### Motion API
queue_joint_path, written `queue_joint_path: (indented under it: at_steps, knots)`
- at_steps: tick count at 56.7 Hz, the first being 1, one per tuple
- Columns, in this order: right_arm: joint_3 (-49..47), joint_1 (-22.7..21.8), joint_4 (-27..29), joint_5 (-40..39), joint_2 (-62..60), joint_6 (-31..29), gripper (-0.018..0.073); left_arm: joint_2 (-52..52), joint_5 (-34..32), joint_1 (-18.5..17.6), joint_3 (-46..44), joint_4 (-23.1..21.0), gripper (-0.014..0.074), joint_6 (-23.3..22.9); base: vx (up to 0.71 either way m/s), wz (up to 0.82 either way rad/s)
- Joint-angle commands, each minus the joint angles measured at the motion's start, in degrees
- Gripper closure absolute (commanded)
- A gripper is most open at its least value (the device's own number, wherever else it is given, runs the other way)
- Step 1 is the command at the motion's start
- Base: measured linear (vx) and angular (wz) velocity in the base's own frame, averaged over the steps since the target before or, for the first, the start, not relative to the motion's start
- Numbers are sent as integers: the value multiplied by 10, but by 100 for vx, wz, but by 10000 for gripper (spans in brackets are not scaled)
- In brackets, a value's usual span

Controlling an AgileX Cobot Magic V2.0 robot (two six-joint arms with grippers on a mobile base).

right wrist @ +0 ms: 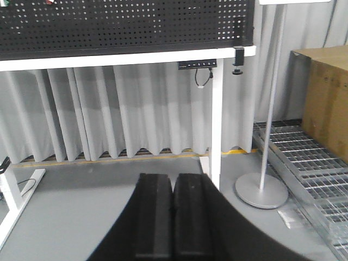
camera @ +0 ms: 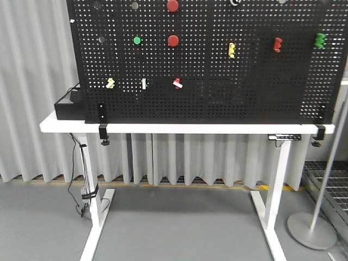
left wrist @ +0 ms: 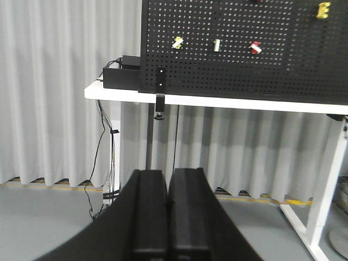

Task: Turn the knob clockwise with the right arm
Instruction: 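Drive the base forward toward the black pegboard on the white table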

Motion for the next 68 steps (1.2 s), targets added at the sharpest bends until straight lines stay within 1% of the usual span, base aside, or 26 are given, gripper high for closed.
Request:
queue_joint_path:
  at_steps: [1,68]
  knots:
    - [3,-5,-5,-48,-5,1,568,0,-47,1,7,-5,603,-3,38,2]
    - [3,-5,-5,-49,-5,1,568,0,-47,1,7,-5,603,-3,41,2]
